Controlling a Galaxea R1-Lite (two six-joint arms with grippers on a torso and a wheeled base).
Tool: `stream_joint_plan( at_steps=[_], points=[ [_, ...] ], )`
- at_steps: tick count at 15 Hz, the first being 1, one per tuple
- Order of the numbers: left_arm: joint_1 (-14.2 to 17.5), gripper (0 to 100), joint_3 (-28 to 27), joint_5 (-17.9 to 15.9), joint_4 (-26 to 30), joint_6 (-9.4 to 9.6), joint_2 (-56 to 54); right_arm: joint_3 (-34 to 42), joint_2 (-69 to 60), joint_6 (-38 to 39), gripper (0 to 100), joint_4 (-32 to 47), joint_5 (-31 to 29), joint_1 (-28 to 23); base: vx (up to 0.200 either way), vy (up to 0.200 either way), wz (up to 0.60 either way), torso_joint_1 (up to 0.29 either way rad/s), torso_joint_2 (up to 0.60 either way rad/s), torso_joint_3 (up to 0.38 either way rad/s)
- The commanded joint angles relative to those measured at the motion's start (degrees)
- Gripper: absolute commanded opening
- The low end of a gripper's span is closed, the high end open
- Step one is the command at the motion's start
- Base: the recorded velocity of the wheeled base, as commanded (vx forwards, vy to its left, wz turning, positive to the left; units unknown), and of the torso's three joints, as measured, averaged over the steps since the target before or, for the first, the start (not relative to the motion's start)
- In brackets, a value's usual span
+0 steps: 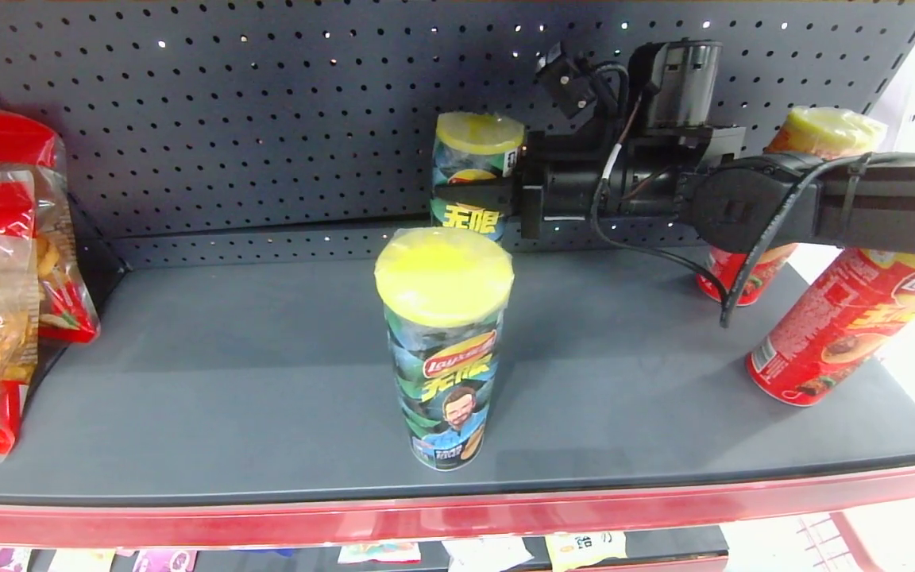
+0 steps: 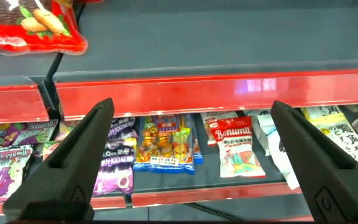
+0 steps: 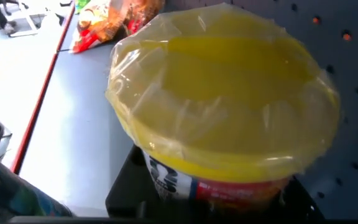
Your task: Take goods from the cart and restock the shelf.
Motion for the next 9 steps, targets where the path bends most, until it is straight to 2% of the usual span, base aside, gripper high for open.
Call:
stream_joint_plan(
  at_steps=[1, 9],
  points=[
    [0.05, 100, -0.02, 0.0, 0.0, -0.02, 0.1, -0.13, 0.03, -0.01, 0, -0.04, -0.02, 1.39, 0.0, 0.0, 0.0, 0.0, 0.0, 0.0],
    [0.05, 100, 0.07, 0.0, 0.0, -0.02, 0.1, -0.04, 1.96, -0.01, 0, -0.04, -0.63, 3.15, 0.0, 0.0, 0.0, 0.0, 0.0, 0.0]
  ],
)
